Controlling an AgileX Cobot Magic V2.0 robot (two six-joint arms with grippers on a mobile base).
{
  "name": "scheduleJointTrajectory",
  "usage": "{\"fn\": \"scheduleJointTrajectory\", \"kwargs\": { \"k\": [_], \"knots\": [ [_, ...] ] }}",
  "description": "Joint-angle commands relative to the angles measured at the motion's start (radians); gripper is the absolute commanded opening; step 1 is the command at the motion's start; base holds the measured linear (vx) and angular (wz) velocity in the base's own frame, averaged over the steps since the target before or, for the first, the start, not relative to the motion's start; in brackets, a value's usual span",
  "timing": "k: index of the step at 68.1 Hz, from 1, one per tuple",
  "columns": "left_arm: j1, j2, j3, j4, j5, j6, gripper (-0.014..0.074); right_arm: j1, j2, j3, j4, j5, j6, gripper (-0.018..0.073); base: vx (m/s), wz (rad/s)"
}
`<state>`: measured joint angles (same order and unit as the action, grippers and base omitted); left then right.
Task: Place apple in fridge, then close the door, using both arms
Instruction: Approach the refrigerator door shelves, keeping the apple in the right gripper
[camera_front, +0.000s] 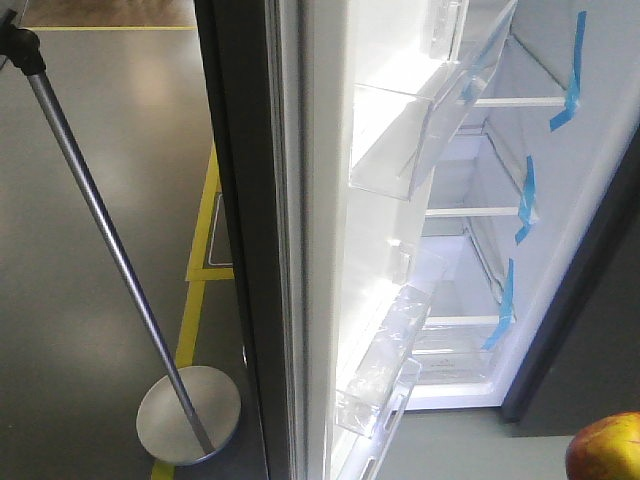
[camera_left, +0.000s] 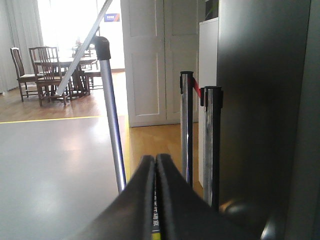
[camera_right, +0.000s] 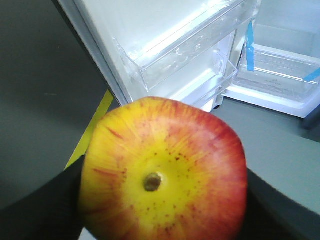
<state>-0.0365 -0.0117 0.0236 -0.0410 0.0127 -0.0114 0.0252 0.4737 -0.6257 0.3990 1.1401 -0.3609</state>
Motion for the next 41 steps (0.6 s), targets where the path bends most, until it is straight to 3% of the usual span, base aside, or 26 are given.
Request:
{"fn": "scheduleJointTrajectory", "kwargs": {
  "k": [1, 41],
  "knots": [
    [-0.004, -0.013, -0.017, -0.009, -0.077, -0.003, -0.0006, -0.003, 0.007, -0.024, 0.025, -0.048, -0.011, 0.0160, 0.06, -0.01],
    [-0.004, -0.013, -0.017, -0.009, -0.077, -0.003, -0.0006, -0.003, 0.007, -0.024, 0.025, -0.048, -0.011, 0.0160, 0.05, -0.01]
  ]
}}
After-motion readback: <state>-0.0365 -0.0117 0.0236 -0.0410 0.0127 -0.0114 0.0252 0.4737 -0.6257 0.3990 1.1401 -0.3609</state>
